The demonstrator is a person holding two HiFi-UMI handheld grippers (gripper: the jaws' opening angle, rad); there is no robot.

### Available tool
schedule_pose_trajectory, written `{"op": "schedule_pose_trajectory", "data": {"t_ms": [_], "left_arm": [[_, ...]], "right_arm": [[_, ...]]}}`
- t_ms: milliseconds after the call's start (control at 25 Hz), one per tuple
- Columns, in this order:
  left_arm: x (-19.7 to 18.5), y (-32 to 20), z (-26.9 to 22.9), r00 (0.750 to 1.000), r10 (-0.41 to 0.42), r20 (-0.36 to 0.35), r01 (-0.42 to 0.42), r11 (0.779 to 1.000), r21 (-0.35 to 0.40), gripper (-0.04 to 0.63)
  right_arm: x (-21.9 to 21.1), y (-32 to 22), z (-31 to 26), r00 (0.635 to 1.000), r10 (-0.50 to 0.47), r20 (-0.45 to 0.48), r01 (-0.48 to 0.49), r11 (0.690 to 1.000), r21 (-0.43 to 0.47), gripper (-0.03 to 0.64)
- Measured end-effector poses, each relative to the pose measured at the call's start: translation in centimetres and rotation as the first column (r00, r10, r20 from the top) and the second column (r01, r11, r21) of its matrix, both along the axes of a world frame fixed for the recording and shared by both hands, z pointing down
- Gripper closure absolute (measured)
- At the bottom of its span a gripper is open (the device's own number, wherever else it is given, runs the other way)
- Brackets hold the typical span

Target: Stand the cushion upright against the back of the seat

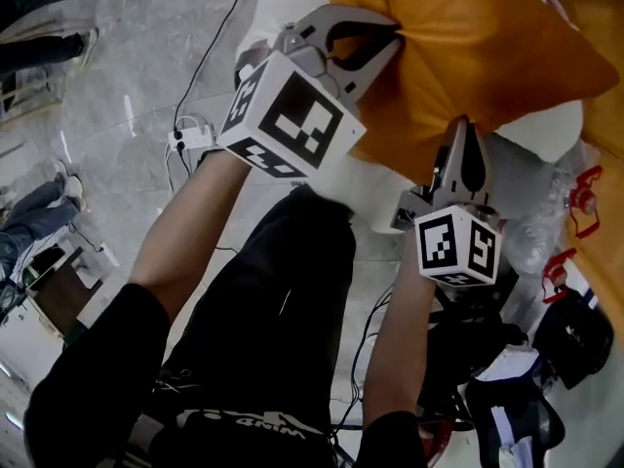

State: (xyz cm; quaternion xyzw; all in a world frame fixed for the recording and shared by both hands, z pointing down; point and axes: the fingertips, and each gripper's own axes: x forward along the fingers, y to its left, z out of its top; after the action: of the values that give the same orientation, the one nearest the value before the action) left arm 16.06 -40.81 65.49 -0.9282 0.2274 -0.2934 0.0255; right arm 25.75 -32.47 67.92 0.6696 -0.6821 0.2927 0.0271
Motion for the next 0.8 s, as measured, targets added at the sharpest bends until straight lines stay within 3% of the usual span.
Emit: {"op": "schedule_pose_trajectory", "data": {"t_ms": [360,800], "left_arm": [[5.6,-2.2,1.4,0.997,0.077,-0.021,-0.076,0.996,0.037,0.584],[7.5,-1.7,5.2,0.990,0.051,-0.129,-0.064,0.993,-0.099,0.583]], "right_arm": [[4.2,-1.0,1.4,0.997,0.068,-0.044,-0.068,0.998,0.014,0.594],[6.5,-0.7,6.0,0.990,0.109,-0.094,-0.113,0.993,-0.043,0.594]]}}
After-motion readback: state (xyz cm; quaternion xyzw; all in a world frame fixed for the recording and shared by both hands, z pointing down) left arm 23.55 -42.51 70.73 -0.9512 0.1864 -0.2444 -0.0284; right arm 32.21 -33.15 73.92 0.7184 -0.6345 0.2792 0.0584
